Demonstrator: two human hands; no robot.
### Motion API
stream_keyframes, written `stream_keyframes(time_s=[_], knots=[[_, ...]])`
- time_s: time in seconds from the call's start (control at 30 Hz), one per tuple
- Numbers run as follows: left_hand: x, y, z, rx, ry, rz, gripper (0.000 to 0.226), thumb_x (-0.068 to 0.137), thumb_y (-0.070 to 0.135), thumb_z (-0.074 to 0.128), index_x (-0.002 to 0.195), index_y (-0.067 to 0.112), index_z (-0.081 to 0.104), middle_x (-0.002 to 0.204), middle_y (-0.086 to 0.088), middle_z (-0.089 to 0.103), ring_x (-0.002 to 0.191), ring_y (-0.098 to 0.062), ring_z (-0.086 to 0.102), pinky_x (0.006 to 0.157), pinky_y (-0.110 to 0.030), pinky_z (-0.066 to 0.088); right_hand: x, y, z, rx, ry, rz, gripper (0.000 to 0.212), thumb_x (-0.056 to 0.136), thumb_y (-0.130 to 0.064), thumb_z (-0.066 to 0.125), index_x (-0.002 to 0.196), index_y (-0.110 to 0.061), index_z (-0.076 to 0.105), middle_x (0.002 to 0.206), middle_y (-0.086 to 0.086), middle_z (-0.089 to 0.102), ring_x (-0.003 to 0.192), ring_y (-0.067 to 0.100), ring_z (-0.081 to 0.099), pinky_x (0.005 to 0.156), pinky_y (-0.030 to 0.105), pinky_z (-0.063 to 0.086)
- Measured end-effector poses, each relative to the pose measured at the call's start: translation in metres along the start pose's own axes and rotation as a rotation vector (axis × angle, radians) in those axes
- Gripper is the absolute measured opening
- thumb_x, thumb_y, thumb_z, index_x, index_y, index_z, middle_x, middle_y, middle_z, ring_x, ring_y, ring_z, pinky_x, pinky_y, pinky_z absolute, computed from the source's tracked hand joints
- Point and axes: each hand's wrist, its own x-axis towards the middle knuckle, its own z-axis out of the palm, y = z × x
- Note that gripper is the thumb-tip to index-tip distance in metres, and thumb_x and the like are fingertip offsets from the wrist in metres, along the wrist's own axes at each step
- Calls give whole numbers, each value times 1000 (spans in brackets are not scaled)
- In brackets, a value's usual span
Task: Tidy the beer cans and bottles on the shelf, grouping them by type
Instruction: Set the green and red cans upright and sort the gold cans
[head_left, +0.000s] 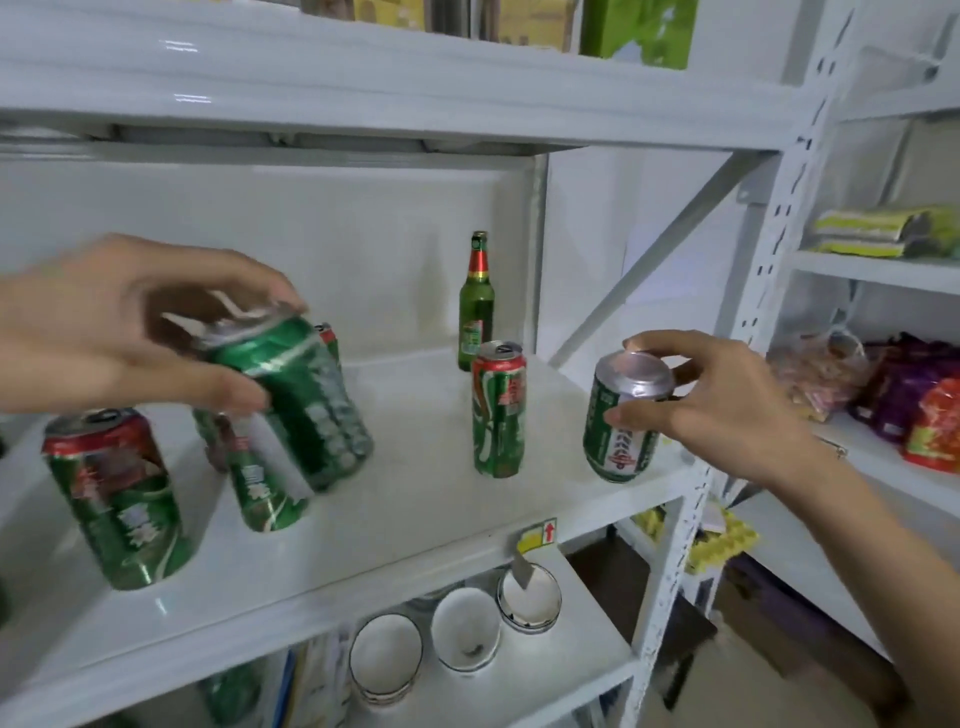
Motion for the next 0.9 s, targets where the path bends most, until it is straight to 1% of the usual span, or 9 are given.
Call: stream_keyframes(time_s=[0.1,0.2,0.3,0.4,0.5,0.6,0.67,0.8,0.9], knots=[[31,49,37,-54,-129,51,64,53,54,88,113,55,66,102,29,74,87,4,71,78,-25,59,14,24,-3,19,-8,6,48,64,-30,95,105,-34,70,107,-16,71,87,11,70,64,22,49],[75,82,85,95,-153,155,64,61,72,82,119,62,56,108,38,66,95,12,60,85,-31,54,33,45,-2,8,-42,6,51,66,-34,95,110,-34,70,107,-13,71,86,7,69,64,21,49],[117,96,118,284,-128,246,62,69,71,78,122,52,53,109,29,63,98,2,54,83,-32,47,54,63,-4,-29,-72,6,55,69,-35,93,118,-30,69,112,-9,68,89,5,68,67,23,51],[153,108,146,381,-119,376,56,69,74,74,113,45,55,100,24,62,92,-4,50,84,-32,43,70,81,-4,-95,-110,-7,54,72,-34,92,120,-27,70,115,-3,71,96,21,70,83,40,58],[186,113,170,466,-138,427,55,69,78,70,110,44,54,96,21,64,91,-6,51,94,-33,40,86,99,-4,-147,-160,-47,53,76,-27,90,124,-17,71,121,3,73,104,24,69,92,47,57],[210,116,196,545,-224,420,56,72,75,71,113,42,51,98,13,65,95,-12,55,110,-37,33,99,116,0,-163,-225,-56,70,78,-29,89,141,-17,61,138,0,65,122,21,63,103,41,53],[222,115,213,584,-304,376,59,73,72,72,119,42,49,104,8,64,105,-14,57,125,-44,16,103,126,5,-143,-261,-65,72,80,-29,88,144,-20,58,141,-2,62,126,19,60,105,34,49],[237,113,228,581,-401,292,57,75,66,74,119,41,47,104,5,63,110,-19,59,126,-53,10,111,139,10,-136,-309,-98,67,85,-26,83,146,-20,57,138,-4,61,113,11,58,90,17,41],[243,110,229,542,-444,197,53,75,58,77,114,41,45,100,8,63,104,-20,57,122,-55,17,115,144,9,-162,-347,-141,66,88,-28,81,147,-20,54,141,-2,58,108,9,52,90,18,38]])
